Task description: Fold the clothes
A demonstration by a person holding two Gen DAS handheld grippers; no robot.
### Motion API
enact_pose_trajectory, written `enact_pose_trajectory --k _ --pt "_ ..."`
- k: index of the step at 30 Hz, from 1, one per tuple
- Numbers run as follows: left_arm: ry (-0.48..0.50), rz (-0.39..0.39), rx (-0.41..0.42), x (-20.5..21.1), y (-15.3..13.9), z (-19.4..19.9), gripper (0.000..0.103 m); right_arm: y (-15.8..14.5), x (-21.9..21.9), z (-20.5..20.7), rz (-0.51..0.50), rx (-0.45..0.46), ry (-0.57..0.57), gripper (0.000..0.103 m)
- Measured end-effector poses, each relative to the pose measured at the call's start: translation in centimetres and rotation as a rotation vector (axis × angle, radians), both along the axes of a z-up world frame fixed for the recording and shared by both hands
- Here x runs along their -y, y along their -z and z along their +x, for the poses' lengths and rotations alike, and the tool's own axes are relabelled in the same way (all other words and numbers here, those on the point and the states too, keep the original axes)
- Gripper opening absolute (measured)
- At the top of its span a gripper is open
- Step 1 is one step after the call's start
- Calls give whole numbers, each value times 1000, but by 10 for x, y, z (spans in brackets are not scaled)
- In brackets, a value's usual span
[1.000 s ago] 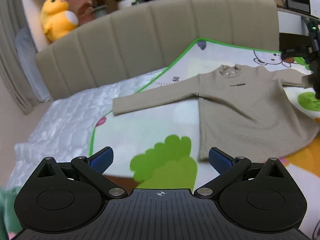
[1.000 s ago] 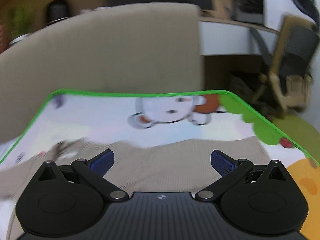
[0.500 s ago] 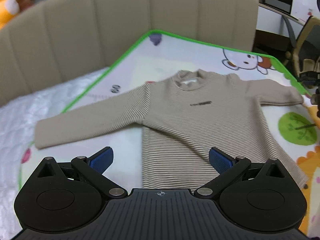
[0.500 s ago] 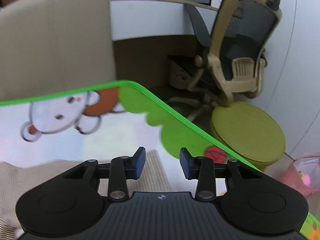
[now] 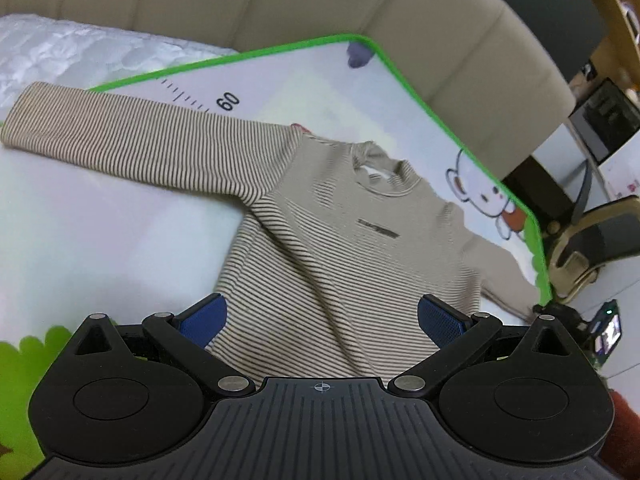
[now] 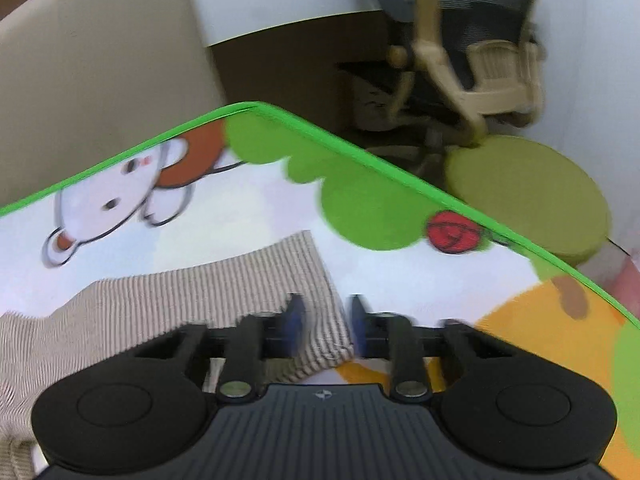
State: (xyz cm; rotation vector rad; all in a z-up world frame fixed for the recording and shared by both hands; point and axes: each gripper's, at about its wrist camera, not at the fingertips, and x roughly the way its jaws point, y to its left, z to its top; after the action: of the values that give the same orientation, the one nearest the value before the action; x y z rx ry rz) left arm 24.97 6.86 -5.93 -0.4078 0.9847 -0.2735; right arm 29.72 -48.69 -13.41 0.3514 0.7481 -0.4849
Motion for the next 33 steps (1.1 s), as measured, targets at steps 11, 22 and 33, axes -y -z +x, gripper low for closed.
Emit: enact_pose_trajectory --k 11,22,33 --pt "90 145 168 16 5 12 103 -158 -86 15 -1 114 -397 3" --pt "60 191 206 11 26 33 103 -192 -271 62 271 309 -820 3" --pt "103 113 161 -22 19 3 103 -152 -339 86 361 291 -855 8"
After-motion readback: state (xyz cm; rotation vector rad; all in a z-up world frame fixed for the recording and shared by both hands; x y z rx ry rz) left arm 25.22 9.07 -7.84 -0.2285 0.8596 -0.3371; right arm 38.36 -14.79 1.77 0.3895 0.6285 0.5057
